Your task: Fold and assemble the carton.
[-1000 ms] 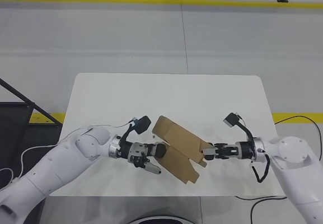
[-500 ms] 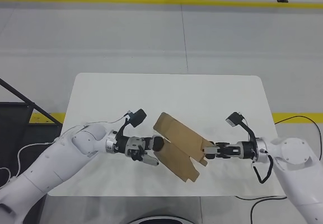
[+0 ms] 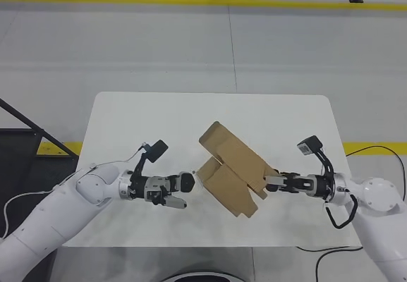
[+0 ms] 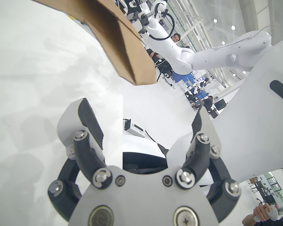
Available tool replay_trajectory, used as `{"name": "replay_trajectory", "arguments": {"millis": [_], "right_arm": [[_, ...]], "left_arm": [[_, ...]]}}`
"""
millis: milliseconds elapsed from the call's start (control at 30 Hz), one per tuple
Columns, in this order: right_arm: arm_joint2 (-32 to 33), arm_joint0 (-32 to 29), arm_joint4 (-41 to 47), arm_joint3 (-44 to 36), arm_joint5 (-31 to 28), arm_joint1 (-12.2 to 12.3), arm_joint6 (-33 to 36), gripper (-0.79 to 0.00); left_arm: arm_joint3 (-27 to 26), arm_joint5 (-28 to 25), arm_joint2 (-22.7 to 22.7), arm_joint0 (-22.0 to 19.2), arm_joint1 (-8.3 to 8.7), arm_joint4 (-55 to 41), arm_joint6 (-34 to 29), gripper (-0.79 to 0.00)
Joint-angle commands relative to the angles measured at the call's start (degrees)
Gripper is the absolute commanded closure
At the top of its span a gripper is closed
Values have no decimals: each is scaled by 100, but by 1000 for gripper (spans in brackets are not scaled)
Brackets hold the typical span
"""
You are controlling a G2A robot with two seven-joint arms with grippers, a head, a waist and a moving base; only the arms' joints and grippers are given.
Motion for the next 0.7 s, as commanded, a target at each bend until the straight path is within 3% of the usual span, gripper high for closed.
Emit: {"name": "replay_trajectory", "arguments": {"millis": [0,167,667], "right_arm": [[32,-46,-73,-42,28,0,-189,0],[70,-171,-298,-223,95,-9,-653,0],[42,-521,-1237,-703,156,-61,-1953,0]], "left_arm": [[-58,0,71,-4,-7,-102,0,-785],[-20,0,309,-139,-115,-331,0,-785],[697,0,973,-676,-723,-982,0,-785]]}}
